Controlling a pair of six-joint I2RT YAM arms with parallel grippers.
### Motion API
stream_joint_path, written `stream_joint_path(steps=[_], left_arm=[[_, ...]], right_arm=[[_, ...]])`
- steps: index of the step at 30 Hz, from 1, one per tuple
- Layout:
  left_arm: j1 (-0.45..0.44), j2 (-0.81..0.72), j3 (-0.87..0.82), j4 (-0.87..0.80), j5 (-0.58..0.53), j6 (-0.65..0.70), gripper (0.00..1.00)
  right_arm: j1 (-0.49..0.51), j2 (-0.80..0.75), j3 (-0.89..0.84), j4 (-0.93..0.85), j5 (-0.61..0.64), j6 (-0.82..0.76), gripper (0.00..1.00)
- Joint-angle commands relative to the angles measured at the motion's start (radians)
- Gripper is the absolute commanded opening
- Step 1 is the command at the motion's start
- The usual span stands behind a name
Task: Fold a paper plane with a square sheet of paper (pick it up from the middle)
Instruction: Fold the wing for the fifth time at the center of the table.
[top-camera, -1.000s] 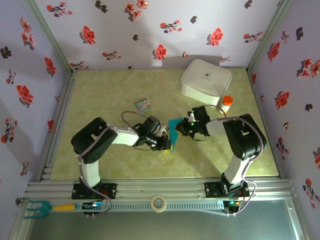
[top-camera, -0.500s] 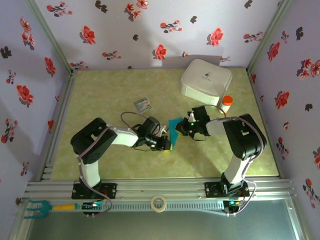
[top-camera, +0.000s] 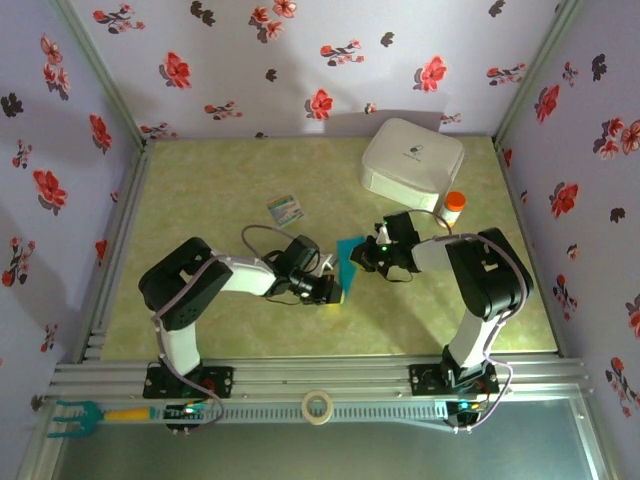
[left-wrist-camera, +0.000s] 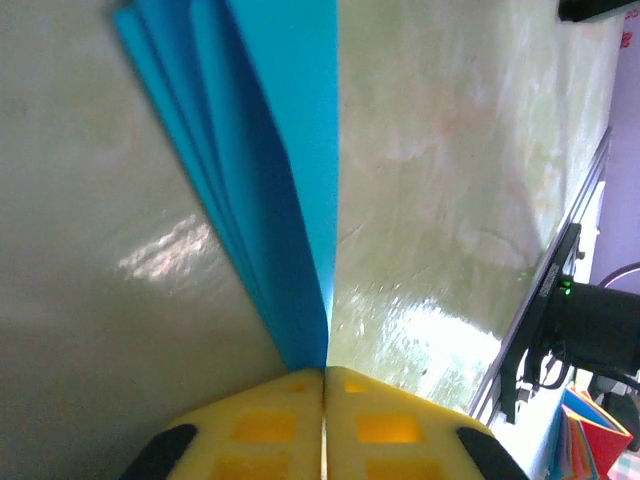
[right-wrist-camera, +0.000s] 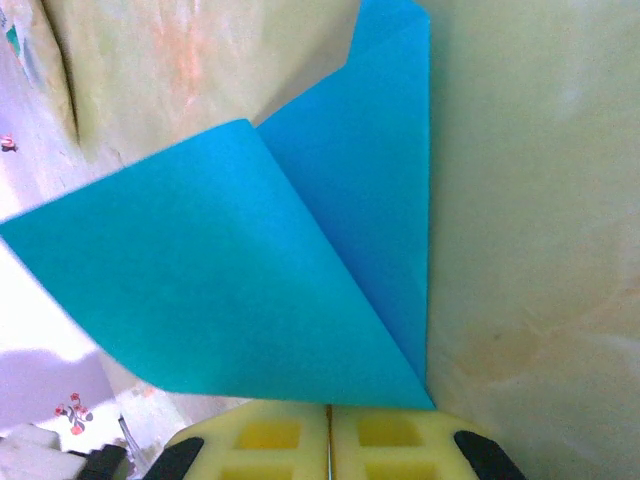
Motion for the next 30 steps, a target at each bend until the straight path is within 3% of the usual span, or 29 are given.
stream_joint_path(steps=[1,7,14,18,20,24,30], left_arm=[[-0.025,0.002,-0.041,-0.156,0.039,0.025,0.00],[-0.036,0.013,-0.014,-0.196,0.045,0.047,0.00],[-0.042,-0.075,-0.036,-0.208,-0.019,0.045,0.18],[-0.041,-0.182,-0.018,-0.214,-0.061,0.023,0.22],[-0.032,-0.219,-0.005,-0.214,-0.083,0.018,0.21],[0.003,-0.230,0.018,-0.124,-0.075,-0.024,0.08],[0.016,-0.064,0.173,-0.080,0.027,-0.033,0.00]], right_arm=[[0.000,0.016,-0.015,-0.082,0.097,-0.018,0.09],[0.000,0.019,-0.014,-0.080,0.099,-0.017,0.09],[0.000,0.018,-0.013,-0.082,0.103,-0.015,0.09],[0.000,0.017,-0.011,-0.085,0.102,-0.014,0.09],[0.000,0.015,-0.009,-0.087,0.104,-0.014,0.09],[0.000,0.017,-0.009,-0.089,0.105,-0.013,0.09],[0.000,0.017,-0.006,-0.088,0.102,-0.010,0.09]])
